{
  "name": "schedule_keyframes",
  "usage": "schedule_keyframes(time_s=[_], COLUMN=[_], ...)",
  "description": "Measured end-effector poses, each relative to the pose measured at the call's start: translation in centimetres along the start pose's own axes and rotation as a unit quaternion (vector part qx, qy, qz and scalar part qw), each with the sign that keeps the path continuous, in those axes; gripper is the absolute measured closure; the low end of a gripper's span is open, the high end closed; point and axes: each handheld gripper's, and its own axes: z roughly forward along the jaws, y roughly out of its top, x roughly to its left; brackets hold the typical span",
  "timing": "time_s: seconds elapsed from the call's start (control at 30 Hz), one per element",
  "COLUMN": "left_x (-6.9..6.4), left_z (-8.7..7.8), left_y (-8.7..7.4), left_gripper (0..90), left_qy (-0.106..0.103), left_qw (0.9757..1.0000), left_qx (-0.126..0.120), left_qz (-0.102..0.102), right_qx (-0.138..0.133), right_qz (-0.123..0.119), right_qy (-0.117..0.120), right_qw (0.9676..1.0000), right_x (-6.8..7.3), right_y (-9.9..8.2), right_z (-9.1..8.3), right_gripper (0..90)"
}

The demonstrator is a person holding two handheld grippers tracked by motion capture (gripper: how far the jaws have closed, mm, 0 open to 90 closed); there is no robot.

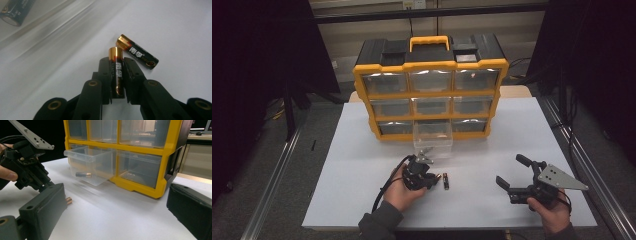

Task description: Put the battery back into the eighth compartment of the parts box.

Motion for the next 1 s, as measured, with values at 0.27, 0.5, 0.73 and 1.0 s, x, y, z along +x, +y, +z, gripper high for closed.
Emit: schedule_keyframes(time_s=[0.27,0.5,0.73,1.0], left_x=[0.4,0.7,0.8,1.5], left_z=[-1.4,-2.9,-4.2,-5.7], left_y=[1.0,1.9,3.6,5.6], left_gripper=[77.4,77.4,77.4,77.4], left_qy=[-0.029,-0.045,-0.043,-0.041], left_qw=[0.9995,0.9989,0.9989,0.9990], left_qx=[-0.005,-0.012,-0.012,-0.015], left_qz=[-0.006,-0.010,0.012,0.014], right_qx=[0.000,-0.001,-0.001,0.000], right_qz=[-0.002,0.000,0.002,0.001], right_qy=[0.001,0.000,-0.003,-0.005], right_qw=[1.0000,1.0000,1.0000,1.0000], right_x=[0.0,0.0,0.0,-0.1], right_y=[0.0,0.0,0.0,0.0], right_z=[0.0,0.0,0.0,-0.1], right_gripper=[1.8,1.8,1.8,1.8])
